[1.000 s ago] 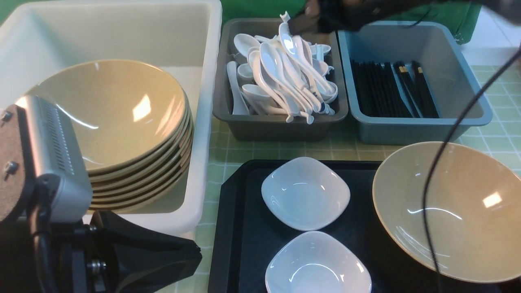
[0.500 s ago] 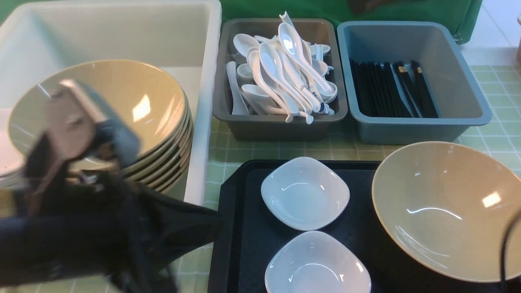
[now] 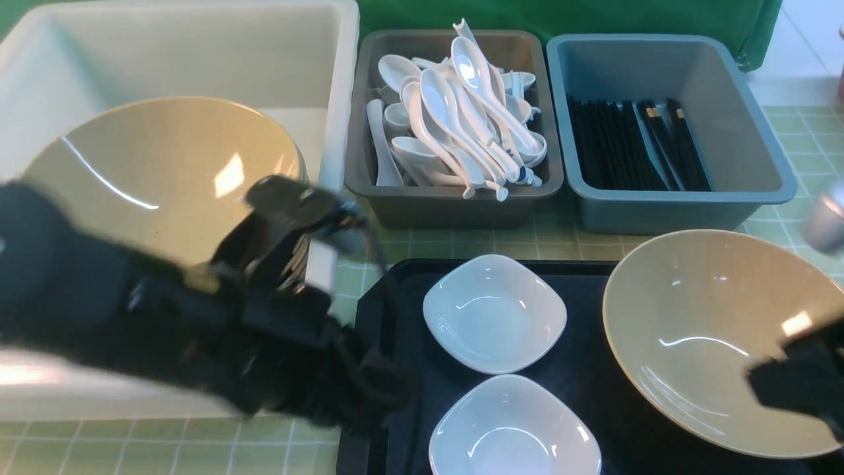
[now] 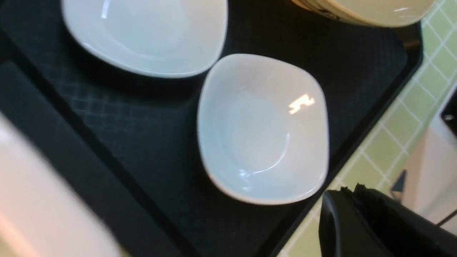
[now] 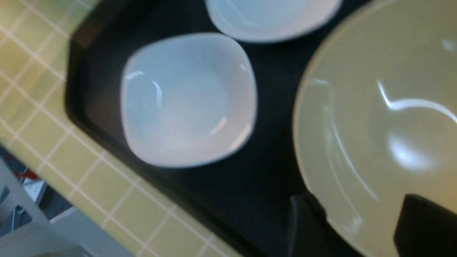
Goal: On green table put chopsticks spoon bowls plates into blue grey white boxes.
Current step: 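Grasp the large bowl on the tray by its rim, then place the tan bowl onto the bowl stack in the left bin with the left gripper, then reach for and grasp the small white dish on the black tray, then place the white bowl down on the black tray with the right gripper, then grasp the small white bowl on the black tray by its rim with the left gripper, then place the white bowl into the white bin with the other dishes with the left gripper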
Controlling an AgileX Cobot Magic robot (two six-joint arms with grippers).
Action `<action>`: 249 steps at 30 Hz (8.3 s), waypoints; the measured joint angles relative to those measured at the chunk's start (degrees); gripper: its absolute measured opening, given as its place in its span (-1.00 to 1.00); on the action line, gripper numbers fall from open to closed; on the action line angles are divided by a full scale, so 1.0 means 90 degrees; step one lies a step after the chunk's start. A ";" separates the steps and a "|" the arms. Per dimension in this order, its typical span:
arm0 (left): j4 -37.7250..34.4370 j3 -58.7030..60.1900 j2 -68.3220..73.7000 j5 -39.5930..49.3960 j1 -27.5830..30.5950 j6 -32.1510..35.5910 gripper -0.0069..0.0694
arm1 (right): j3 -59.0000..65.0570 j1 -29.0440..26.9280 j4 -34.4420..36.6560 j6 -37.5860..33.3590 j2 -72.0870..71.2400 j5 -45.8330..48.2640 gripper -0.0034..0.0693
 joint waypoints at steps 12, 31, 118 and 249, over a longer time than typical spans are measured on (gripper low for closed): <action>0.0507 -0.3146 0.3008 0.0135 -0.0866 -0.0760 -0.09 | 0.0201 -0.0919 0.0806 0.0381 -0.0842 0.0198 -0.85; -0.0017 -0.5837 0.6299 0.0228 -0.0995 -0.0902 0.46 | 0.0208 -0.0940 0.1413 0.0513 -0.1421 0.0355 -0.85; 0.2800 -0.1781 -0.0847 0.0934 0.4609 -0.2915 0.91 | -0.3175 0.0686 0.0921 -0.0100 0.4300 -0.0245 -0.16; 0.1125 -0.7634 0.5616 0.2467 -0.0724 -0.0221 -0.78 | -0.0030 0.0290 0.0524 -0.1209 -0.1006 0.0249 0.46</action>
